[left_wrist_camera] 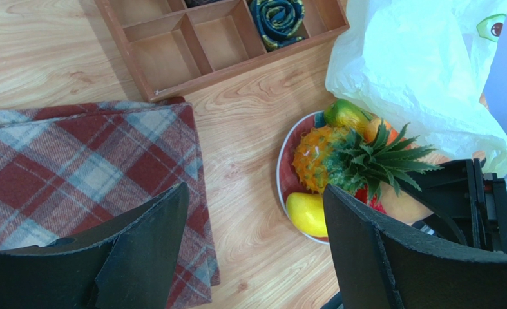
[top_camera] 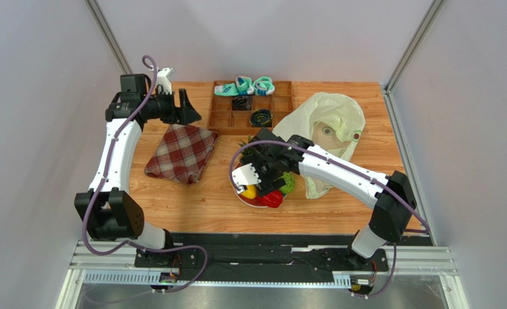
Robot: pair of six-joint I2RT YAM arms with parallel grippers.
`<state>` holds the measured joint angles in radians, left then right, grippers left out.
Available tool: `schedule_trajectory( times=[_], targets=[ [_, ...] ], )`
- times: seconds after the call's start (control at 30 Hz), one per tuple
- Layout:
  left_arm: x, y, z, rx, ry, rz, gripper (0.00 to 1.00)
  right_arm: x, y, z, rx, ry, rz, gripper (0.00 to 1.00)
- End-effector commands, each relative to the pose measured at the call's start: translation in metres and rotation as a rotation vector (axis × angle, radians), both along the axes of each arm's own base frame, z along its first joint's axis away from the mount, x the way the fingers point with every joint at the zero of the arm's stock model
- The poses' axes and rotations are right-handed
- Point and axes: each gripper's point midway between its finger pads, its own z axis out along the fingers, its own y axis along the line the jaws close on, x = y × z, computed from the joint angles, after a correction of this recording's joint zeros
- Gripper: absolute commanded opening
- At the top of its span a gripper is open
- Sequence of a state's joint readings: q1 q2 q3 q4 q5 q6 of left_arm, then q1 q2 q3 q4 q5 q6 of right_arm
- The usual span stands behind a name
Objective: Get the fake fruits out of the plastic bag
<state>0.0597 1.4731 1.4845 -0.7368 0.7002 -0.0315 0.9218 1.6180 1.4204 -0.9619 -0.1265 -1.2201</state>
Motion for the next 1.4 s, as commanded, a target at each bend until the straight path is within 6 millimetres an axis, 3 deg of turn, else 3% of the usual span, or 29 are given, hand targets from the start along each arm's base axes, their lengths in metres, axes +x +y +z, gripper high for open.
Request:
schedule_trajectory(
  times=[0.0,0.67,0.8,0.83,1.0,1.03,1.37],
  targets=[
    [0.003,-0.007,0.016,0.018,-0.074,-0.058,0.84,0.002,0.005,0.008,0.040,-0.022,0.022,0.83],
    [-0.011,-0.013,0.009,0.011,-0.066,-0.083,0.81,0.002,-0.003,-0.003,0.005,-0.032,0.011,0.84],
    [-0.042,-0.024,0.010,-0.045,-0.082,-0.143,0.82,0.006,-0.001,0.002,0.022,-0.050,-0.012,0.83],
    [-0.051,-0.028,-0.006,-0.051,-0.047,-0.154,0.83,0.005,-0.002,0.000,0.018,-0.047,-0.013,0.83],
    [-0.076,-0.035,-0.024,-0.049,-0.028,-0.181,0.86,0.006,-0.006,-0.005,0.000,-0.061,-0.020,0.84],
    [-0.085,-0.049,-0.028,-0.056,-0.015,-0.234,0.86,0.006,-0.006,-0.005,0.001,-0.063,-0.020,0.84],
    [-0.147,-0.112,-0.060,-0.165,0.127,-0.501,0.79,0.006,-0.009,-0.001,0.007,-0.069,-0.041,0.89]
  ],
)
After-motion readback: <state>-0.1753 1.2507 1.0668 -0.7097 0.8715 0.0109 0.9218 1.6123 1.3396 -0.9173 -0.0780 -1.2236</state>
